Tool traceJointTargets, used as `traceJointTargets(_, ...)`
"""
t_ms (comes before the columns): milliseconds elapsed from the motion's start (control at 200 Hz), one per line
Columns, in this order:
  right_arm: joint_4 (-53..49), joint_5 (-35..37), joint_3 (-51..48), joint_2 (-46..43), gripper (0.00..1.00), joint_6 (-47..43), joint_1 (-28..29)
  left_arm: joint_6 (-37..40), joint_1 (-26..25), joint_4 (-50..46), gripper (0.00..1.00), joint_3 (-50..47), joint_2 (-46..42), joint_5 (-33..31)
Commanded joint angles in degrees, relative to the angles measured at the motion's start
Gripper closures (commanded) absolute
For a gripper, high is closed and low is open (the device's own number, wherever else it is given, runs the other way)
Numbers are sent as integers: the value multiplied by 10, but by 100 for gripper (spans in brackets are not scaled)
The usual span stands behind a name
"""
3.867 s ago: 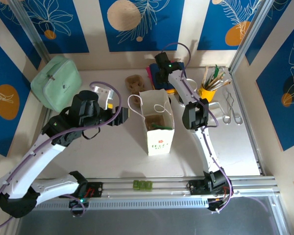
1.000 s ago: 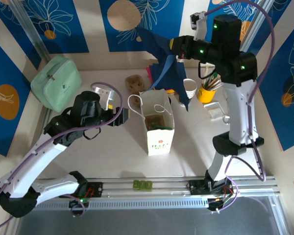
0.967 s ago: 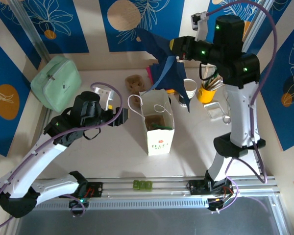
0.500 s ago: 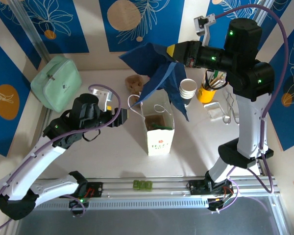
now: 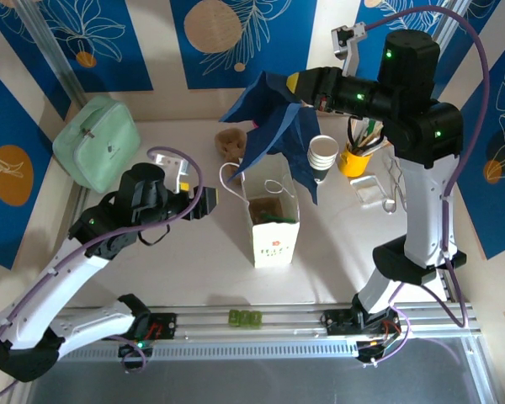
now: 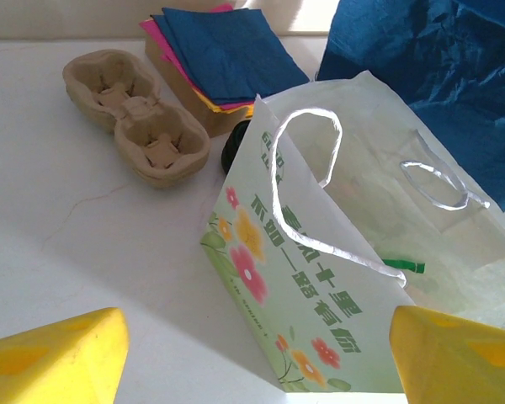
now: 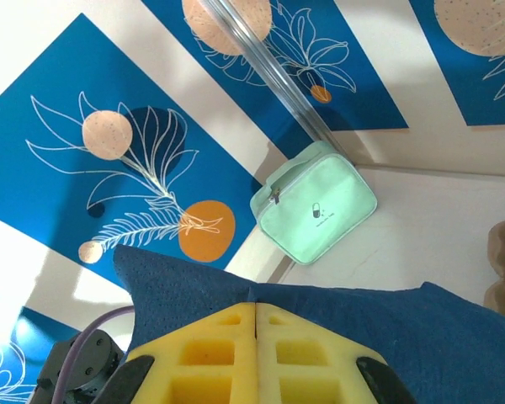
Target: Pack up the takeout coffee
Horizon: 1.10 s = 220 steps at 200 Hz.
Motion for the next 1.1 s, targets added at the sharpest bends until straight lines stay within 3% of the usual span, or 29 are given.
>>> traceJointTargets(0, 2, -3, 22, 5, 100, -2, 9, -1, 5, 7, 19, -4, -7, -11)
traceJointTargets(165, 59, -68, 53, 10, 100, 48, 12, -1, 5, 9, 19, -3, -4, -11)
traceJointTargets(440, 190, -104, 52, -10, 100, 155, 28, -6, 6, 13, 19, -9, -10, -10)
traceJointTargets(675, 185, -99, 36, -11, 100, 165, 57, -9, 6, 15, 19, -18, -18, -10)
traceJointTargets(870, 106, -14, -63, -56, 100, 100, 85, -8, 5, 16, 19, -24, -23, -14)
traceJointTargets(1095, 68, 160, -219, -125, 100, 6, 137, -8, 5, 16, 19, -25, -21, -13)
